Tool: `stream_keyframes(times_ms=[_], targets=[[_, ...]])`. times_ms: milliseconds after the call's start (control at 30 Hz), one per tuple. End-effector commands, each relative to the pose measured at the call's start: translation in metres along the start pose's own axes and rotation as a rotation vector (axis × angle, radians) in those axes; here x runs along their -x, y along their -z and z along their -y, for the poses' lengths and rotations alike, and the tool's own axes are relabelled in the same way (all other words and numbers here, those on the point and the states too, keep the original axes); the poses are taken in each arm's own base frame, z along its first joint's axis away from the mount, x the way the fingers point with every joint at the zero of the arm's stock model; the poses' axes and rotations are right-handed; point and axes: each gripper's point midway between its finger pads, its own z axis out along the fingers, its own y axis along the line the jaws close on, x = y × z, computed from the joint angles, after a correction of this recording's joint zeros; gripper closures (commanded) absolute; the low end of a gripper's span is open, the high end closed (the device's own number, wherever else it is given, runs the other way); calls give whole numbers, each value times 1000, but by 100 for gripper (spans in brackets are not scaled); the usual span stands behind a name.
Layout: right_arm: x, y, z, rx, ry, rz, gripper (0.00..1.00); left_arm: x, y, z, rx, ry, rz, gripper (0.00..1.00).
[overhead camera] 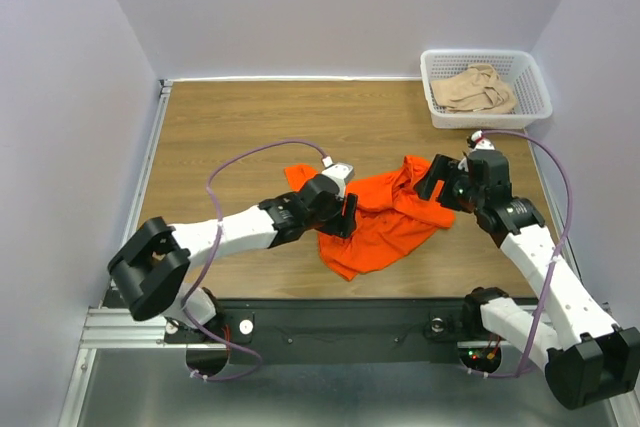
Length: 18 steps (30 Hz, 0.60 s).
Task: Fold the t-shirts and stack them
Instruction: Move the tshirt to the center of the board
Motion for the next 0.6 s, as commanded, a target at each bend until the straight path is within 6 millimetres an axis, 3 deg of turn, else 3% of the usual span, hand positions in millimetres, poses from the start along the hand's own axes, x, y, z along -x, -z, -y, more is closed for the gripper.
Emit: stream_keyframes(times_ms=[0, 367, 567], targets=[[-13, 7, -8, 58, -38, -31, 11, 29, -8, 11, 19, -48, 75, 33], [-24, 12, -7, 70, -72, -52, 16, -5, -39, 1, 69, 58, -32, 37], [-35, 11, -2, 62, -80, -71, 16, -10, -43, -3, 92, 92, -33, 41]])
